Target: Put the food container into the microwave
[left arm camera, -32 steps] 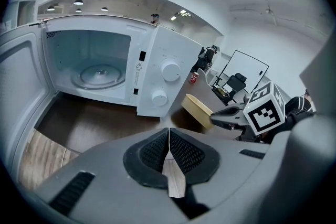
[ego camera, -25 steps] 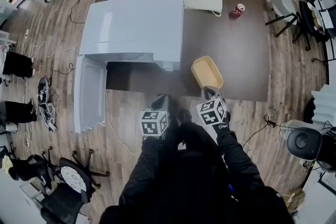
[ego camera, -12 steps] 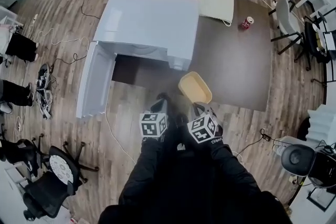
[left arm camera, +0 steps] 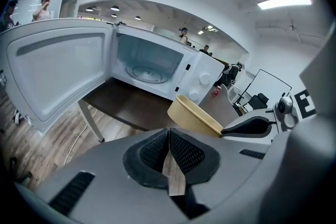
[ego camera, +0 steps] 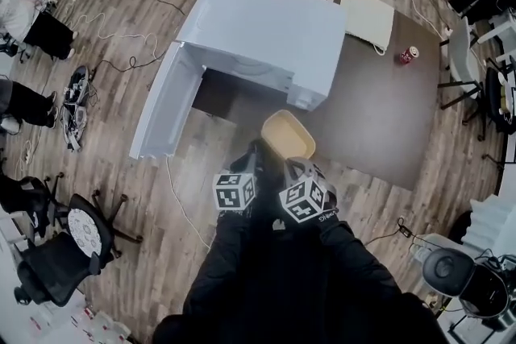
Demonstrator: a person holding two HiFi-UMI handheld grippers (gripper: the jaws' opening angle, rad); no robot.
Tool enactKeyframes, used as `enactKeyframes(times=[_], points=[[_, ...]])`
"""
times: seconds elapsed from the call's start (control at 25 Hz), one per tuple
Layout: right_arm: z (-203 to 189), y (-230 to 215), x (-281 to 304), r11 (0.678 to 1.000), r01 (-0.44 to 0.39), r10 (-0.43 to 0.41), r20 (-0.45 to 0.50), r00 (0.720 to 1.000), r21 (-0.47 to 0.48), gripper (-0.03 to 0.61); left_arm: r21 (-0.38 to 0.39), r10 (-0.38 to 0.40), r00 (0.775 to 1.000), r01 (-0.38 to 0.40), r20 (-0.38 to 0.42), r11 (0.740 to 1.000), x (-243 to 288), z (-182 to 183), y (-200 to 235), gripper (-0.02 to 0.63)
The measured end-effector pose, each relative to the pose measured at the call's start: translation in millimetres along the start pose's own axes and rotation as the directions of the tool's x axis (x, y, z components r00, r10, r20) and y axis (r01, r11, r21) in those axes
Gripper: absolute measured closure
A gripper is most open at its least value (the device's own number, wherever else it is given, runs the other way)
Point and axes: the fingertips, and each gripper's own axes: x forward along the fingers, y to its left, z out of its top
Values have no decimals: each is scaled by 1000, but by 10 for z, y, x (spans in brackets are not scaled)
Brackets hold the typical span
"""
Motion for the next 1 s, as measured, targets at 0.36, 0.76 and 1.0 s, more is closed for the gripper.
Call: enactKeyframes(times=[0.36, 0.76, 1.0], points=[[757, 87, 385, 994, -38, 45, 61, 997, -104, 541, -89, 55, 997, -50, 54, 995, -34, 273, 536, 580], [1577, -119, 864, 984, -27, 43, 86, 995, -179, 541, -131, 63, 995, -52, 82, 990, 130, 813, 1067, 580], [1921, -323, 1287, 977, 16, 1, 80, 997, -212, 541, -122, 50, 996, -40, 79, 992, 310, 1096, 1352, 580]])
